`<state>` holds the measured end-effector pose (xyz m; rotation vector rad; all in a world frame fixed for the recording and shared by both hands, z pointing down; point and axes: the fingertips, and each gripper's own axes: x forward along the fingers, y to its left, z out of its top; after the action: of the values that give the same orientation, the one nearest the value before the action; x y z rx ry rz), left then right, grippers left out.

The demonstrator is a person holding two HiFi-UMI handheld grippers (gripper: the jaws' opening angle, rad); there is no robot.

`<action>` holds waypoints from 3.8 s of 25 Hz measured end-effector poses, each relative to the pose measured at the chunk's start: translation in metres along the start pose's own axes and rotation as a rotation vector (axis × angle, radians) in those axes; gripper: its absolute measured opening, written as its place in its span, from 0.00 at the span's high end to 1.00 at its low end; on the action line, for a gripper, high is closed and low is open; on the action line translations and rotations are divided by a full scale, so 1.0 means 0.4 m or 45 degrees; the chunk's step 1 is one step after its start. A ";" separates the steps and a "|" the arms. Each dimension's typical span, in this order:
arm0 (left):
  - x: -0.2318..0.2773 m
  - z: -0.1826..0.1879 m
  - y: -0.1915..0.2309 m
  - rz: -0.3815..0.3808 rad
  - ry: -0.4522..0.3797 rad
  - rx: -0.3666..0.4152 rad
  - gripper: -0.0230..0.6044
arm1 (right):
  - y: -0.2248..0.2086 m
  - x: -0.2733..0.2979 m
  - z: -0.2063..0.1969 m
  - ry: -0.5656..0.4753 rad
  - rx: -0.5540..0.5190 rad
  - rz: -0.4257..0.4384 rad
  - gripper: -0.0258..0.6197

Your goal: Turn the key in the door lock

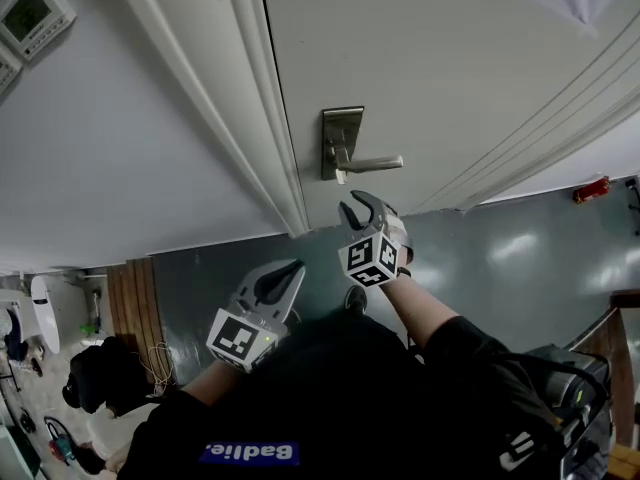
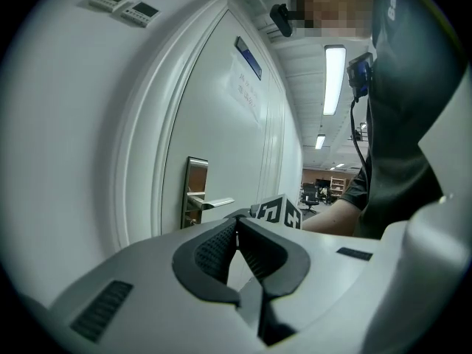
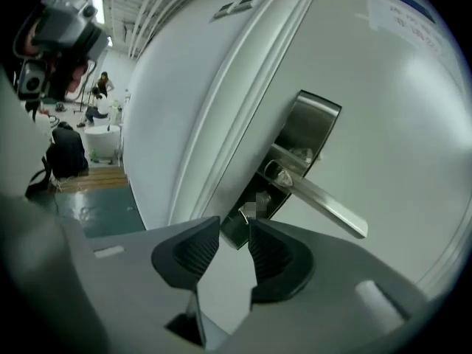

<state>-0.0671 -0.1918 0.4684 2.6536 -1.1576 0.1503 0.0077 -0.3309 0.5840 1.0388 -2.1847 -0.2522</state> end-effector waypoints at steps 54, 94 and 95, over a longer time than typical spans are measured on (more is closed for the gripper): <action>-0.072 -0.021 0.083 0.052 0.035 -0.007 0.94 | -0.078 0.149 -0.001 -0.362 1.957 0.400 0.89; -0.144 -0.042 0.003 -0.182 -0.036 -0.059 0.94 | 0.141 -0.157 0.018 -0.507 1.657 0.627 0.68; -0.148 -0.049 0.001 -0.197 -0.039 -0.079 0.94 | 0.161 -0.170 0.006 -0.451 1.584 0.556 0.70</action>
<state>-0.1077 -0.1449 0.4763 2.6858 -0.9451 0.0452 -0.0032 -0.2382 0.5763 1.0740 -2.8046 1.3675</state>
